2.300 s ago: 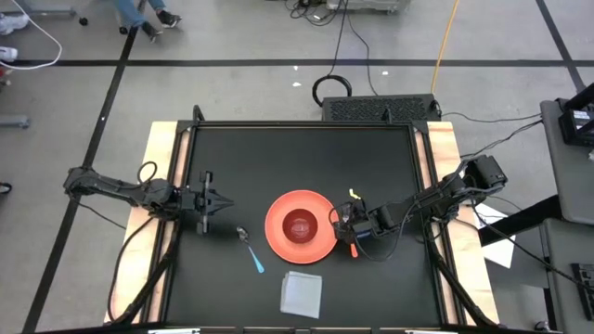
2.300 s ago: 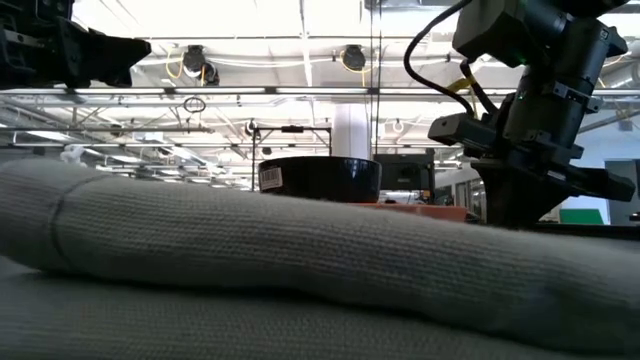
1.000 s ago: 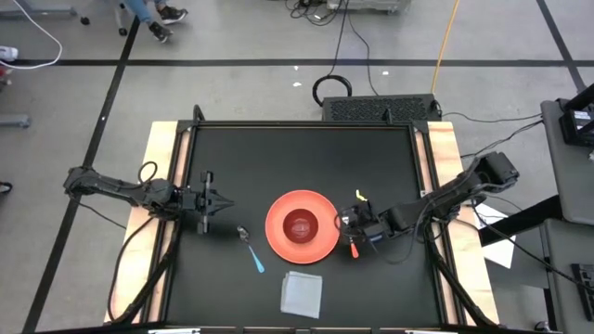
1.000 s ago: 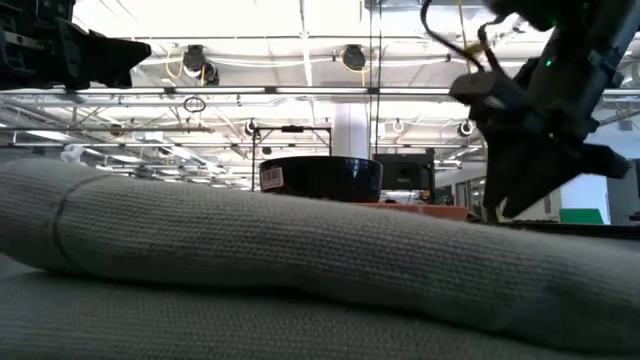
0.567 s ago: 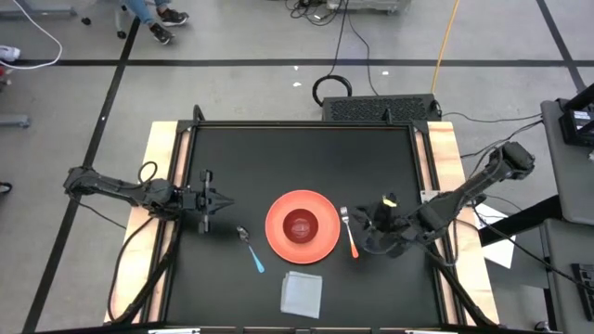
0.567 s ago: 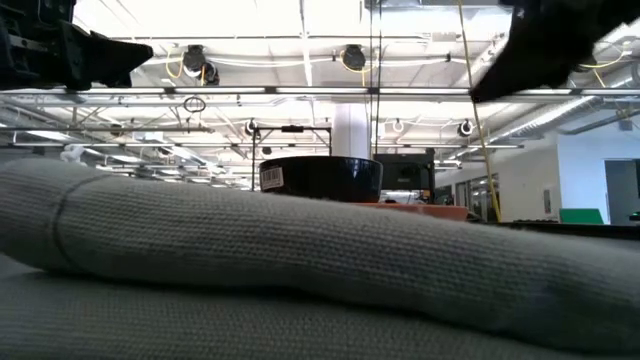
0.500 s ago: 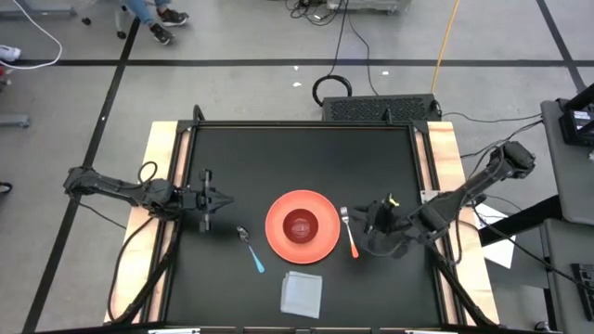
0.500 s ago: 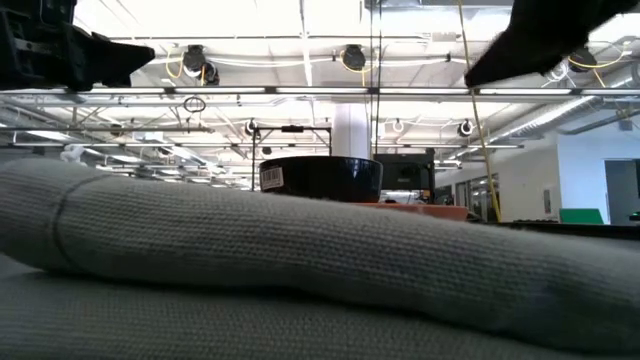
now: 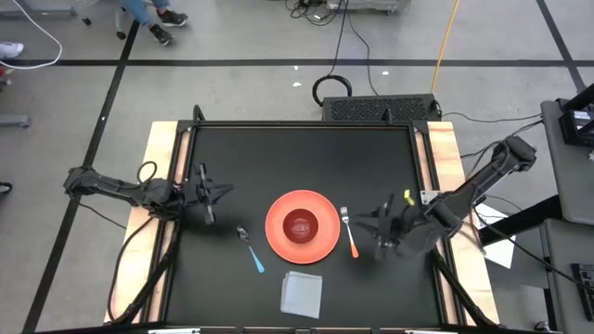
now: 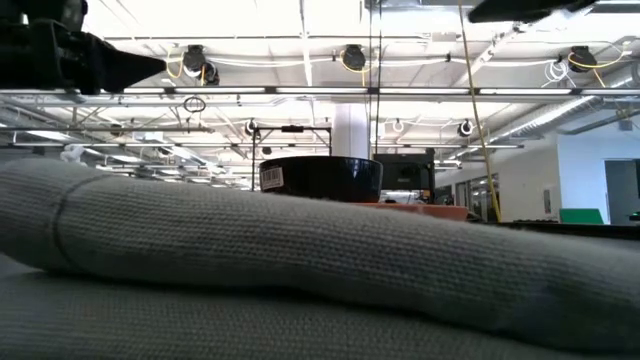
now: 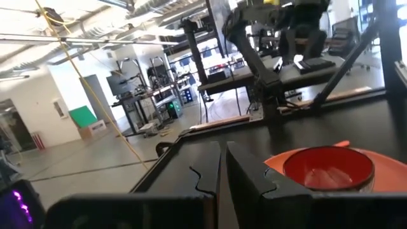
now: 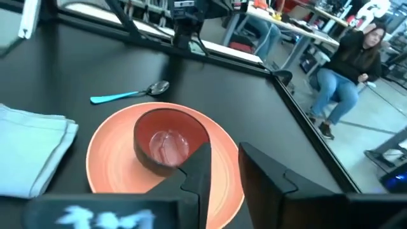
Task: Set table place
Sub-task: Put the blue spoon into the brown bowl
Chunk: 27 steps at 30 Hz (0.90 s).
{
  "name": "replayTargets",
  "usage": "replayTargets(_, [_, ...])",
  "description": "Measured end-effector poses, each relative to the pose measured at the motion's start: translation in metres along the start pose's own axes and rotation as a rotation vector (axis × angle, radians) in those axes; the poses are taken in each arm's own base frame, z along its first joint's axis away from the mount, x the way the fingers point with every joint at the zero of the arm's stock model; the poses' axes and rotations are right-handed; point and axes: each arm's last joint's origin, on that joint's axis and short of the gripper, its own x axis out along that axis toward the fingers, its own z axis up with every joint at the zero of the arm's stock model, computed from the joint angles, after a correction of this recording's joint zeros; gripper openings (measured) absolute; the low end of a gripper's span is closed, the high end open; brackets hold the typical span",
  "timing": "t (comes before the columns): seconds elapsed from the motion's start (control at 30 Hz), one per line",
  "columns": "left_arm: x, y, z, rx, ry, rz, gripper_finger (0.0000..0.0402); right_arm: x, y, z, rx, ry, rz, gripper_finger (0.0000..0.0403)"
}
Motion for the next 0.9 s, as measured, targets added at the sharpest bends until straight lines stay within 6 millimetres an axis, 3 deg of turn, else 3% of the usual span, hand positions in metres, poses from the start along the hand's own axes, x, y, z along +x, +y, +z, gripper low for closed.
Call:
replayTargets(0.23, [-0.002,0.002,0.003,-0.008,-0.027,0.011,0.0033,-0.030,-0.037,-0.047,0.080,-0.140,0.047,0.0067])
replayTargets(0.47, [-0.005,0.005,0.004,-0.015,-0.038,0.047,0.0033,-0.043,-0.063,-0.077,0.084,-0.353,0.149,0.0067])
replayTargets(0.63, [-0.008,0.007,-0.003,0.019,0.064,0.143,0.0033,-0.044,-0.071,-0.088,0.132,-0.368,0.154,0.0067])
replayTargets(0.9, [-0.011,0.007,-0.005,-0.034,0.057,0.112,0.0033,-0.040,-0.079,-0.092,0.210,-0.339,0.161,0.0067])
